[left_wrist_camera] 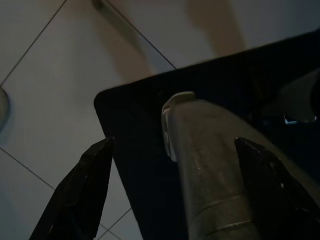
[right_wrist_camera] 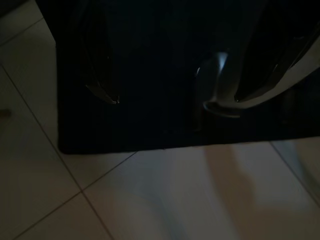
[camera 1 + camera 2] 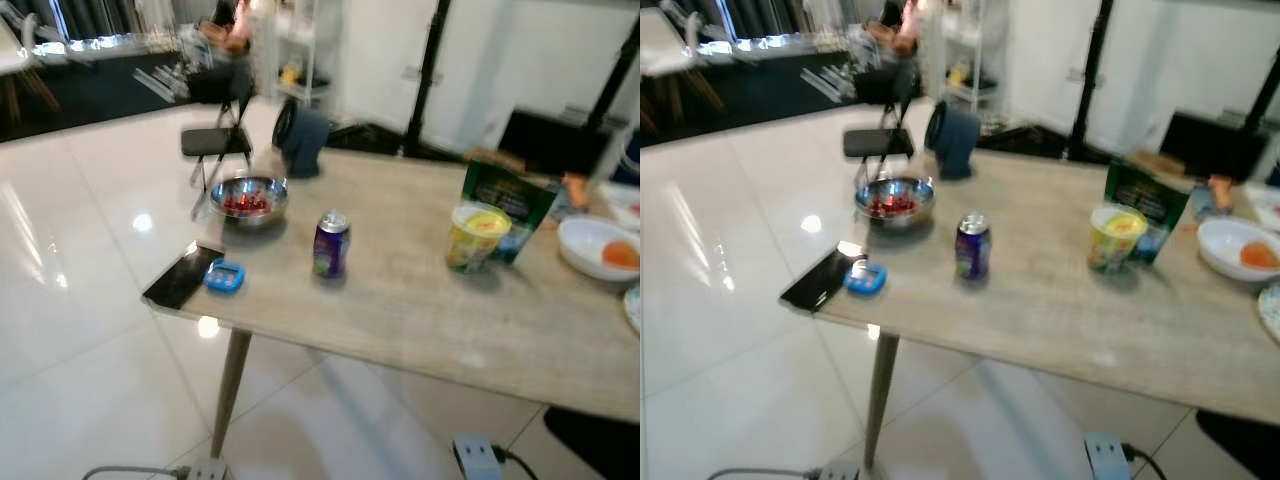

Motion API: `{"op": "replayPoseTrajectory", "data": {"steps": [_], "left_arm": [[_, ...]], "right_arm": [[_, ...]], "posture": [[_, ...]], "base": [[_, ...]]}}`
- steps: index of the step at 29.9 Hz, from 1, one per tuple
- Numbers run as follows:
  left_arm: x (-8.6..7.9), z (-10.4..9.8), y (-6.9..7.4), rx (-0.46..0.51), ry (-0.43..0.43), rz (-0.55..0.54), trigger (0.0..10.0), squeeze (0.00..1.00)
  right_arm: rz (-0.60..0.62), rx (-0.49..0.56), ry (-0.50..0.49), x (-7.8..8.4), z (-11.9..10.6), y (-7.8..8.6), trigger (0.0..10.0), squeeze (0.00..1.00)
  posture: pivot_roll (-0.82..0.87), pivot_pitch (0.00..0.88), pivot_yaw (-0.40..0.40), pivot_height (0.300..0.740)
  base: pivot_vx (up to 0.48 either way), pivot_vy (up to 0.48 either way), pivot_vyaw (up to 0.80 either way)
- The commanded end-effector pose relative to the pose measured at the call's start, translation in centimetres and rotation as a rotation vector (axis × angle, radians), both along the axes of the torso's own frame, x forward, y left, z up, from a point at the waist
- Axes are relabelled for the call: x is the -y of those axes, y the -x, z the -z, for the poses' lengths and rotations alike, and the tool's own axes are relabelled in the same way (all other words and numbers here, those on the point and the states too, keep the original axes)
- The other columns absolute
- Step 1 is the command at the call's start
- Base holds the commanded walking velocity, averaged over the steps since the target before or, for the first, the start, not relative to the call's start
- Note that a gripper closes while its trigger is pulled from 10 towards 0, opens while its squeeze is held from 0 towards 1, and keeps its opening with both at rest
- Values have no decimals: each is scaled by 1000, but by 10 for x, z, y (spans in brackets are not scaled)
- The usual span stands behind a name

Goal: Restocking fridge

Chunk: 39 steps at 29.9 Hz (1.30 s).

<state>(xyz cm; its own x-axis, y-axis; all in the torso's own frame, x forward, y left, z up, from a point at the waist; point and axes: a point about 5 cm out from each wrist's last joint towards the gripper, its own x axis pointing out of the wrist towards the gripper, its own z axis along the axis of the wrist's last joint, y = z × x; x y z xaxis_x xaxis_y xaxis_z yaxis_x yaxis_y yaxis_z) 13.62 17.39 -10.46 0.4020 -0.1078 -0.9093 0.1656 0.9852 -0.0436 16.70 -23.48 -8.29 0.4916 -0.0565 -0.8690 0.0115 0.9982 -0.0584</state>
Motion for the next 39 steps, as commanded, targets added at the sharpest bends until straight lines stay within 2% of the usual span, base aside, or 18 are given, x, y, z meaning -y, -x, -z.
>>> {"op": "replayPoseTrajectory", "data": {"steps": [1, 8, 12, 13, 14, 16, 19, 23, 24, 27, 28, 30, 31, 33, 36, 39], "left_arm": [[3, 0, 0, -9, 0, 1, 10000, 0], [-9, 1, 5, -13, -7, -7, 10000, 0], [-19, 1, 11, -24, -17, -14, 10000, 0], [-20, 1, 12, -25, -19, -15, 10000, 0], [-20, 1, 12, -25, -19, -15, 10000, 0], [-20, 1, 12, -25, -20, -16, 10000, 0], [-20, 1, 11, -25, -20, -16, 10000, 0], [-14, 0, 6, -19, -16, -14, 10000, 0], [-14, 0, 6, -19, -16, -14, 10000, 0], [-10, 0, 3, -15, -13, -11, 10000, 0], [-10, 0, 3, -15, -13, -11, 10000, 0], [-9, 0, 3, -15, -12, -10, 10000, 0], [-9, 0, 3, -15, -12, -10, 10000, 0], [-8, 0, 2, -14, -11, -10, 10000, 0], [-8, 0, 2, -14, -10, -9, 10000, 0], [-10, 0, 2, -14, -10, -11, 10000, 0]], "right_arm": [[7, -2, -18, -3, 2, 2, 10000, 0], [-26, 53, -55, -4, -3, -7, 10000, 0], [-204, 104, -212, -20, -10, -18, 10000, 0], [-253, 134, -317, -26, -15, -24, 10000, 0], [-253, 134, -317, -26, -15, -24, 10000, 0], [-321, 150, -401, -30, -20, -29, 10000, 0], [-381, 155, -462, -33, -24, -32, 10000, 0], [-584, 178, -659, -41, -44, -47, 10000, 0], [-584, 178, -659, -41, -44, -47, 10000, 0], [-768, 168, -793, -45, -60, -55, 10000, 0], [-768, 168, -793, -45, -60, -55, 10000, 0], [-877, 195, -874, -48, -75, -64, 10000, 0], [-877, 195, -874, -48, -75, -64, 10000, 0], [-967, 248, -919, -50, -92, -75, 10000, 0], [-1000, 258, -927, -50, -96, -77, 10000, 0], [-1062, 321, -981, -52, -112, -85, 10000, 0]], "posture": [[-28, 0, -4, 740], [-27, 0, 0, 740], [-30, 0, 0, 740], [-32, 0, 2, 740], [-32, 0, 2, 740], [-32, 0, 2, 740], [-32, 0, 2, 740], [-33, 0, 4, 740], [-33, 0, 4, 740], [-33, 0, 4, 740], [-33, 0, 4, 740], [-33, 0, 5, 740], [-33, 0, 5, 740], [-33, 0, 5, 740], [-33, 0, 5, 740], [-34, 0, 7, 740]], "base": [[0, 0, 0], [0, 0, 0], [0, 0, 0], [0, 0, 0], [0, 0, 0], [0, 0, 0], [0, 0, 0], [0, 0, 0], [0, 0, 0], [0, 0, 0], [0, 0, 0], [0, 0, 0], [0, 0, 0], [0, 0, 0], [0, 0, 0], [0, 0, 0]]}}
